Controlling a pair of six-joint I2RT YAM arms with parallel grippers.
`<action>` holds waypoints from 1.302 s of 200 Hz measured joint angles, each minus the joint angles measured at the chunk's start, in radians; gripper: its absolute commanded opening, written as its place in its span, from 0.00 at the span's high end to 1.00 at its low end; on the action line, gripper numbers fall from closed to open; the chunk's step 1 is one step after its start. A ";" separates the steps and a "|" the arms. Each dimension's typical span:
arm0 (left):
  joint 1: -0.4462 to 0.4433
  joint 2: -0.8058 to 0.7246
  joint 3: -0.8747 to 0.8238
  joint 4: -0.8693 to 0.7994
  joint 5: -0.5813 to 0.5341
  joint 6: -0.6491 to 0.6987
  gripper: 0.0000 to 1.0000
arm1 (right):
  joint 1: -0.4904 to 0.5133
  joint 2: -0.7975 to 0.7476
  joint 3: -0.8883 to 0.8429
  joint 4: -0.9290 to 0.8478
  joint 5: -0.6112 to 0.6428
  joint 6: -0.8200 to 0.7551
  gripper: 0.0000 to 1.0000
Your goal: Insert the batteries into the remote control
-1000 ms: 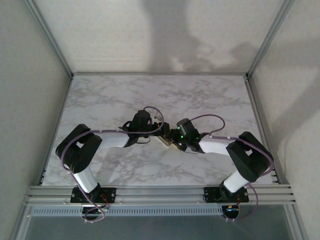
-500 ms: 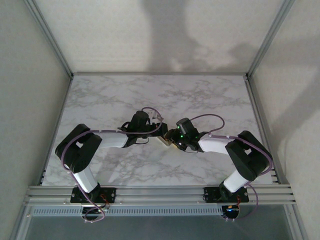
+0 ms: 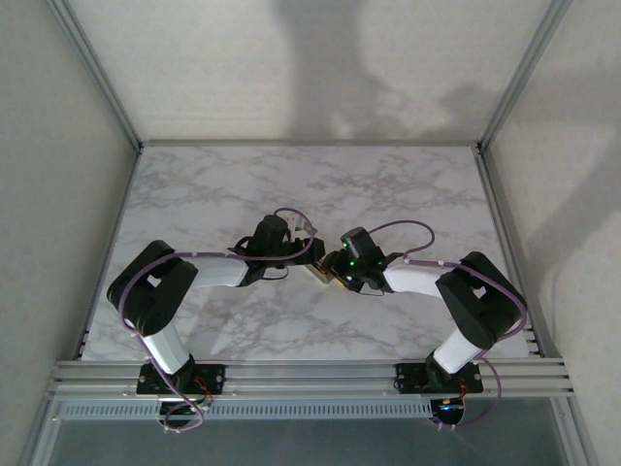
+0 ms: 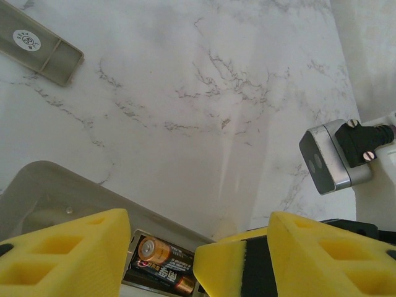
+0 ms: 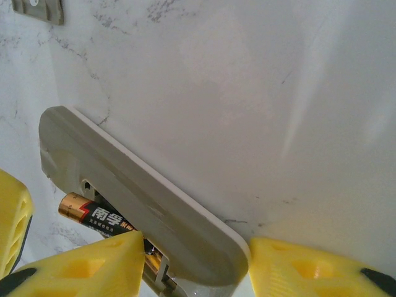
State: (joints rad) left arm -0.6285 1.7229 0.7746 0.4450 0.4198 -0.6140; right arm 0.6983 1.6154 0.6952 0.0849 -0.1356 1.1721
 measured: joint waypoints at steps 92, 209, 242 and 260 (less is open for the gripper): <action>0.009 -0.002 -0.005 0.000 0.003 -0.004 0.52 | 0.000 -0.024 0.013 -0.048 0.017 -0.047 0.46; 0.055 -0.043 -0.011 0.006 0.003 -0.011 0.56 | 0.000 -0.023 0.076 -0.096 0.037 -0.114 0.34; 0.055 -0.047 -0.031 0.017 0.008 -0.019 0.63 | 0.000 0.003 0.104 -0.102 0.038 -0.130 0.35; 0.055 -0.047 -0.039 0.023 0.009 -0.019 0.63 | 0.000 0.019 0.119 -0.109 0.038 -0.142 0.35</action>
State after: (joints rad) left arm -0.5732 1.6760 0.7353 0.4679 0.4286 -0.6331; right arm 0.6983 1.6341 0.8143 -0.0246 -0.0975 1.0306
